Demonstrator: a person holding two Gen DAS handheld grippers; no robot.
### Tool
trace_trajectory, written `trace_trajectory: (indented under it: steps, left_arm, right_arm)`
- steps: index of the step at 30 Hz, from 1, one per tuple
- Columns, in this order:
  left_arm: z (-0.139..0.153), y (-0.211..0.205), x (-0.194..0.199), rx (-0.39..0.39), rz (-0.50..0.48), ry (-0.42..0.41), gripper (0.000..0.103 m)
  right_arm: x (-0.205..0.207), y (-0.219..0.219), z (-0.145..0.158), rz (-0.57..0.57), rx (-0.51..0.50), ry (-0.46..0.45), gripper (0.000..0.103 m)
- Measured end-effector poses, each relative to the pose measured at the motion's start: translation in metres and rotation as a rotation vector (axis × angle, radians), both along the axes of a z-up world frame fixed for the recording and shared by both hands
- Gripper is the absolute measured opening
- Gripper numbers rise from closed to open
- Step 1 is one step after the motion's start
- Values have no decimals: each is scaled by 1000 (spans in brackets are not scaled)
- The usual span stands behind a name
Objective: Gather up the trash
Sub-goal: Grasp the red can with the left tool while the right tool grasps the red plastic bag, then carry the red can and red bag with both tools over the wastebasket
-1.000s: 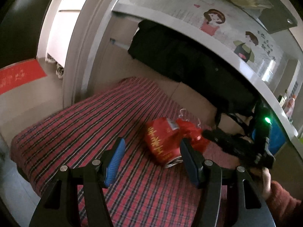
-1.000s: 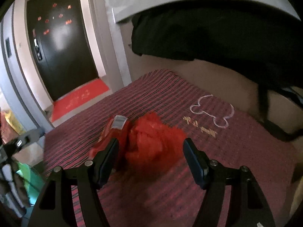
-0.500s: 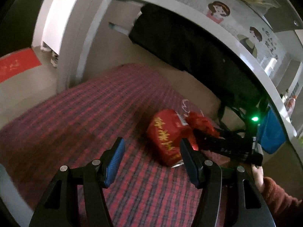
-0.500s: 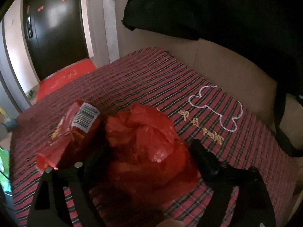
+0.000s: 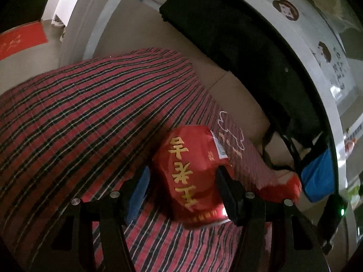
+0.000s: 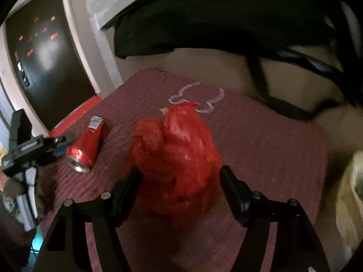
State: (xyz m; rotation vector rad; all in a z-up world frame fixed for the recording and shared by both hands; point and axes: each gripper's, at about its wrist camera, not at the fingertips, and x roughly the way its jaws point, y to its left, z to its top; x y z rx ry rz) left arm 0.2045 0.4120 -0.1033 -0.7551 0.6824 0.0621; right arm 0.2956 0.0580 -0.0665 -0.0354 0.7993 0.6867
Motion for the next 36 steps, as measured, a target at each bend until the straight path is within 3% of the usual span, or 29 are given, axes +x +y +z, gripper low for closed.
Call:
trace_trajectory:
  steps: [8, 16, 20, 23, 31, 36]
  left_arm:
    - [4, -25, 31, 22, -31, 33, 61]
    - [30, -71, 46, 166, -79, 5, 61]
    - [33, -82, 51, 190, -89, 42, 45]
    - [34, -85, 49, 191, -108, 42, 41]
    - [49, -115, 32, 313, -158, -5, 34]
    - [56, -136, 14, 398, -183, -33, 34]
  right_arm:
    - [-16, -48, -15, -67, 15, 12, 67]
    - [-24, -72, -30, -83, 39, 37, 68]
    - [-32, -73, -30, -74, 31, 11, 69]
    - [-40, -76, -26, -77, 29, -26, 75]
    - [-53, -87, 2, -79, 67, -146, 79]
    - [-43, -68, 19, -93, 70, -194, 81]
